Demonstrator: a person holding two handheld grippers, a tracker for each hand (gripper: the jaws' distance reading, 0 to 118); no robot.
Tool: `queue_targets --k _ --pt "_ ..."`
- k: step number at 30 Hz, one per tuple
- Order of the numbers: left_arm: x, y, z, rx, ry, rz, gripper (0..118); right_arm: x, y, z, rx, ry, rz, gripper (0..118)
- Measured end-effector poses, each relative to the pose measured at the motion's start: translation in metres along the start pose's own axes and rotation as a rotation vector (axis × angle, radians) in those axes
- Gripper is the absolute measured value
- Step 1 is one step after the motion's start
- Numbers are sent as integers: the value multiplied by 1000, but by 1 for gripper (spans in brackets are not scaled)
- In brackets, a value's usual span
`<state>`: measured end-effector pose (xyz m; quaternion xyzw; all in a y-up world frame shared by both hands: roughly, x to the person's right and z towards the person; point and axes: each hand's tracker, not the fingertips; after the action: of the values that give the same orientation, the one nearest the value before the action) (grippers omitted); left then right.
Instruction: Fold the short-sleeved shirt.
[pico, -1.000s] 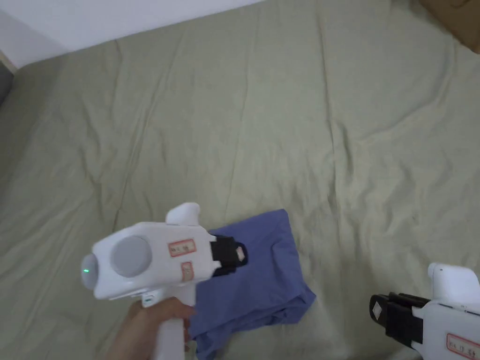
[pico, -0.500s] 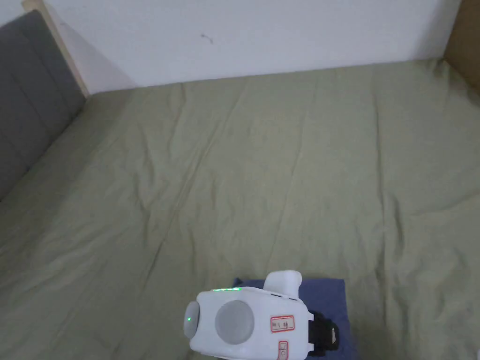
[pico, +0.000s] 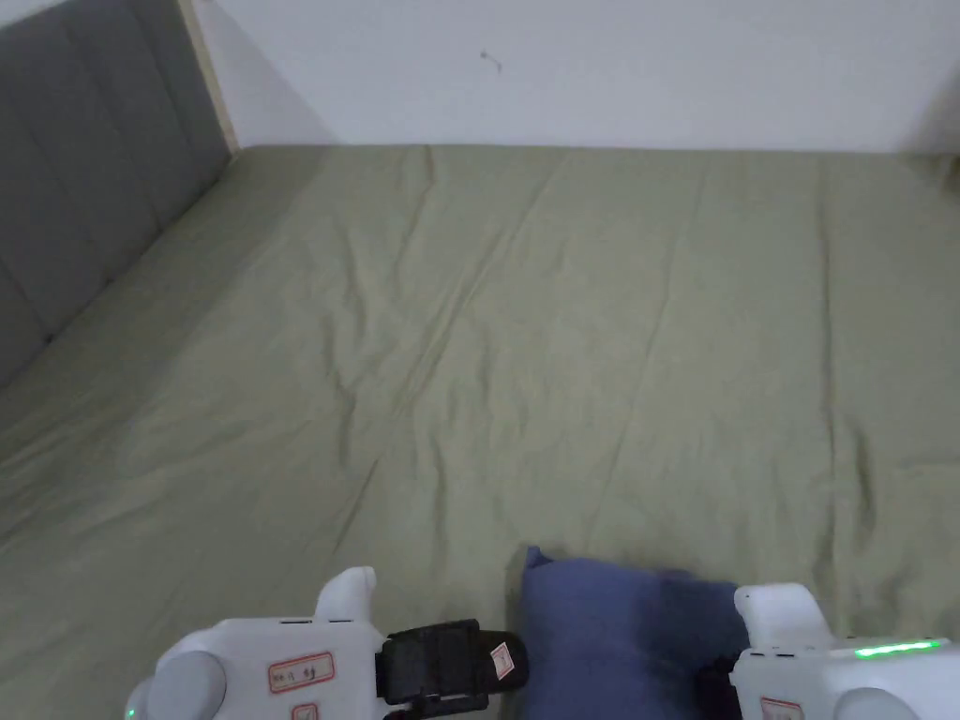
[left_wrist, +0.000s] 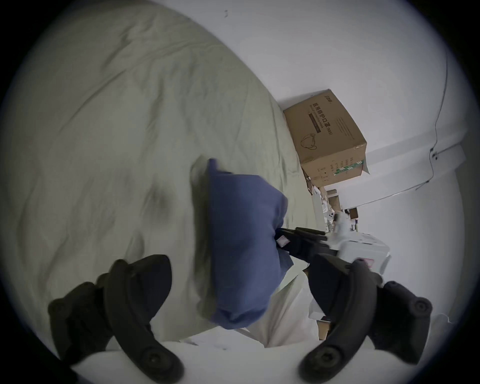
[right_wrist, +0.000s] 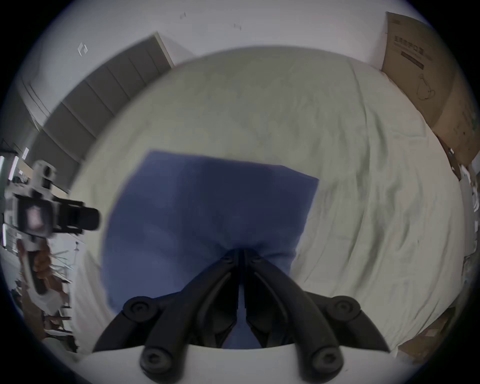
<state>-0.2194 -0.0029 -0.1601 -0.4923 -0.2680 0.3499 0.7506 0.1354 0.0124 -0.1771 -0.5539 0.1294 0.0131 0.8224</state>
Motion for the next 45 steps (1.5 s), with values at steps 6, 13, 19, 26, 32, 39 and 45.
queue_targets --k 6,13,19,26,32,39,45 --pt "-16 12 -62 -83 -129 72 109 14 0 2 14 58 -83 4" --pt "-3 19 -114 -134 -252 118 102 20 0 1 6 71 -134 4" --pt "-16 24 -100 -152 -188 147 31 9 7 17 8 60 -145 4" --pt "-54 78 26 -54 67 -47 31 -16 15 37 51 65 -72 4" --pt "-109 169 156 -97 570 -133 31 -24 14 28 17 64 -79 4" --pt "-151 226 215 -201 1096 -275 83 -14 1 16 -18 31 -132 4" --pt "-138 227 235 -127 1147 -281 109 -3 -8 15 -33 21 -152 4"
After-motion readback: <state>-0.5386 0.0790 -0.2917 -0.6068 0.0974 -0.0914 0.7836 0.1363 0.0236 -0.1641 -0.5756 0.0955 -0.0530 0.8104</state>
